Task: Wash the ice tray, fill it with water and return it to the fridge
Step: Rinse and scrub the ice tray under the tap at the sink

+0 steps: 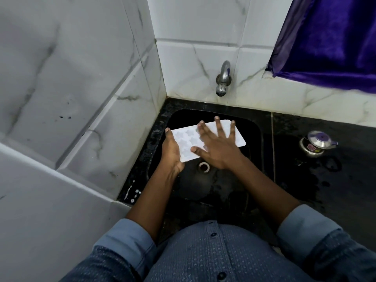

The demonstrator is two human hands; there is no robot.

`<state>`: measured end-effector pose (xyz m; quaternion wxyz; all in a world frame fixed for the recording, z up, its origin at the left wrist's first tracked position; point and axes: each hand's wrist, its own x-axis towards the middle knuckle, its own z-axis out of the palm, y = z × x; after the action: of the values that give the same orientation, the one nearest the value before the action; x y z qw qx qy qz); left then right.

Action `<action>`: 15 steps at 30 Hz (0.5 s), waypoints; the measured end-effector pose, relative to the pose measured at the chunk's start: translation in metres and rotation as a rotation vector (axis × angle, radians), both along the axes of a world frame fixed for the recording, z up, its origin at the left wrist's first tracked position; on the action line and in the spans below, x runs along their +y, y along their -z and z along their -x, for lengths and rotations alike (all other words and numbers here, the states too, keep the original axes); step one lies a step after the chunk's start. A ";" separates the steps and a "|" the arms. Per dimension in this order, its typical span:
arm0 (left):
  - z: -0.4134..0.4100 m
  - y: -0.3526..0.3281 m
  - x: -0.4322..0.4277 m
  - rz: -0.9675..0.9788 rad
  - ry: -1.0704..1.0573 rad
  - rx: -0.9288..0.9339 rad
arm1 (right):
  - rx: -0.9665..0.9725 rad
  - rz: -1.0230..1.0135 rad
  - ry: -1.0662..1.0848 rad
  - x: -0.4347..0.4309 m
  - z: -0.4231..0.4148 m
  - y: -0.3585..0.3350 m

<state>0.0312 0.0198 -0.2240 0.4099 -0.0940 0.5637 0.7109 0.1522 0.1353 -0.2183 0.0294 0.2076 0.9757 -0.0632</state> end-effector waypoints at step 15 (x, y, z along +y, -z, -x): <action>0.002 -0.007 0.004 0.143 -0.044 0.149 | 0.122 0.059 -0.176 -0.054 0.004 -0.002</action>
<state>0.0295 0.0241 -0.2167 0.3435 -0.0823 0.6396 0.6827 0.1477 0.0817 -0.2159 -0.0184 0.1157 0.9879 -0.1016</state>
